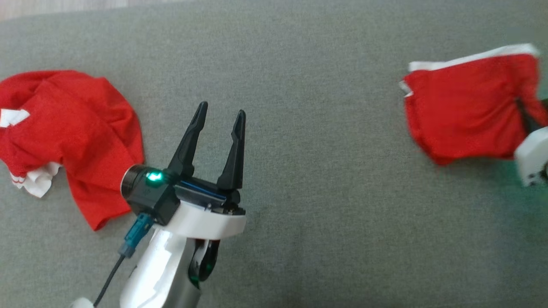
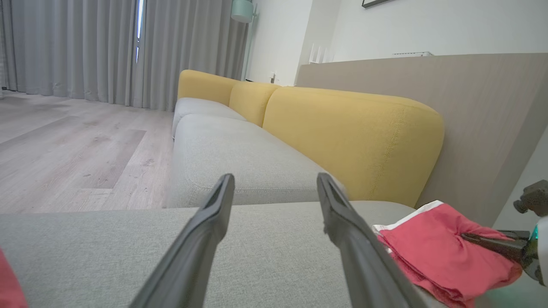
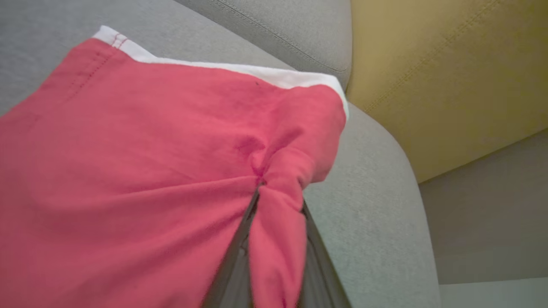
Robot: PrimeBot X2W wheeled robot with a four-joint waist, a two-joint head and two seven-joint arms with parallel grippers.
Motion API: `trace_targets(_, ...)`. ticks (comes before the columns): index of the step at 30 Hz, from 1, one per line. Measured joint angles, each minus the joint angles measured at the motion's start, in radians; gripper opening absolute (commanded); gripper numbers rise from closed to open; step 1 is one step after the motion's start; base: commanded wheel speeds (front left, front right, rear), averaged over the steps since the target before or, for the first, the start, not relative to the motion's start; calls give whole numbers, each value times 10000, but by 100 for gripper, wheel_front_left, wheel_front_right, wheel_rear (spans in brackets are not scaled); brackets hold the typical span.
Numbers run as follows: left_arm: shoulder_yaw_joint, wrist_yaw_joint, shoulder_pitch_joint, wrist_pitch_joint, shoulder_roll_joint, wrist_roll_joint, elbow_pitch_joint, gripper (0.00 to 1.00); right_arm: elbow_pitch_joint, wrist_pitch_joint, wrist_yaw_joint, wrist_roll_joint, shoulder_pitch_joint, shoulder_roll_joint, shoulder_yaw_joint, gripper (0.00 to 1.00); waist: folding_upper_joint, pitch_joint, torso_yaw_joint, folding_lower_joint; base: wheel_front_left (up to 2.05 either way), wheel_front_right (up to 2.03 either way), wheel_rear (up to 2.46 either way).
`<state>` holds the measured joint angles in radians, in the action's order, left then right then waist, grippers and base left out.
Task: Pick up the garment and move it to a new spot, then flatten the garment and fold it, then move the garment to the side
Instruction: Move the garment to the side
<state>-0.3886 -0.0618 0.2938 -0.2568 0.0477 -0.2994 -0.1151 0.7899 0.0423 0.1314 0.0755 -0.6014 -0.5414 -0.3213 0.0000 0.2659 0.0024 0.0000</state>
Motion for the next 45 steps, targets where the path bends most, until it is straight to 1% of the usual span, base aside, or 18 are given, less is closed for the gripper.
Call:
trace_targets(4,-2,-29,151,0,0,2,0,100,100,-88,0,98,-253,-516,73,0,0,278,59,0,0,0,0)
trace_targets(5,-2,-94,160,0,-2,4,-2,100,136,-94,0,98,-267,-604,142,0,0,335,83,1,0,0,0)
trace_targets(9,8,-100,187,0,0,13,-27,100,332,-180,0,44,-270,-734,466,0,0,486,171,1,0,0,0)
trace_targets(11,19,-102,246,0,0,15,-69,100,445,-173,0,-69,-339,-711,838,0,0,493,194,1,0,0,0)
trace_targets(12,19,-102,246,0,0,15,-69,100,445,-173,0,-69,-339,-711,838,52,0,493,194,1,0,0,0)
trace_targets(13,19,-104,276,0,0,29,-75,100,497,-144,0,-109,-413,-711,1037,100,0,472,196,1,0,0,0)
trace_targets(17,98,-178,290,0,-2,104,-113,100,531,157,0,-265,-546,-608,1634,100,0,289,192,0,0,0,0)
trace_targets(20,316,-176,279,0,-6,104,-115,100,476,351,0,-341,-543,-320,1898,100,0,64,169,0,0,0,0)
trace_targets(26,740,-174,-56,0,-2,119,-113,100,-268,416,0,-311,-386,460,1804,100,0,-571,84,0,0,0,0)
trace_targets(31,1085,-174,-588,0,-4,207,-94,100,-1551,412,0,-67,-202,1097,1691,100,0,-1200,30,-1,0,0,0)
trace_targets(35,1327,-174,-990,0,-4,278,-46,100,-2826,299,0,334,57,1703,1845,100,0,-1705,31,-2,0,0,0)
trace_targets(38,1425,-178,-1315,0,-4,291,-33,100,-3800,171,0,629,461,2288,2146,100,0,-2025,61,-2,0,0,0)
trace_targets(41,1634,-188,-1597,0,0,372,38,100,-4729,92,0,872,979,3024,2541,100,0,-2271,110,-3,0,0,0)
trace_targets(45,1664,-226,-1818,0,2,382,63,100,-5509,107,0,932,1865,4000,2823,100,0,-2466,192,-2,0,0,0)
